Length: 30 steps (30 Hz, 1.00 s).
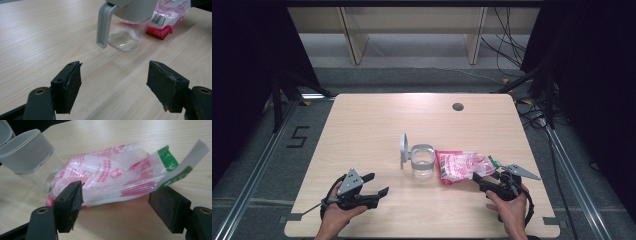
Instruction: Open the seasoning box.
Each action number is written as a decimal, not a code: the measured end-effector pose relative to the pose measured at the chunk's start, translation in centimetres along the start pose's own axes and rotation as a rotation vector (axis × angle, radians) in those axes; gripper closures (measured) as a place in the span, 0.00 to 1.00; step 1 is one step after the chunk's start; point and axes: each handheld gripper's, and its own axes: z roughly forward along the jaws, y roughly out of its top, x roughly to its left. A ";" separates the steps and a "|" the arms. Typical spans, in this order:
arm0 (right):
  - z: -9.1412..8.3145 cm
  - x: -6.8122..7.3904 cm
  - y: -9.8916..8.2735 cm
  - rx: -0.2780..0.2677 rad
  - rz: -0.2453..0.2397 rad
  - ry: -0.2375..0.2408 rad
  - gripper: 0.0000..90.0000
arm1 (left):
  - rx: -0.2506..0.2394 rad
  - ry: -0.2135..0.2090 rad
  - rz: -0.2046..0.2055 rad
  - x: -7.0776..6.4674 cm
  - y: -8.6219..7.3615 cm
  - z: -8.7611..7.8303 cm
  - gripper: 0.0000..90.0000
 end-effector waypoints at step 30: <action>4.6 0.2 1.6 0.022 0.162 -0.042 0.48 | 0.008 0.000 0.013 -0.2 0.0 0.1 0.30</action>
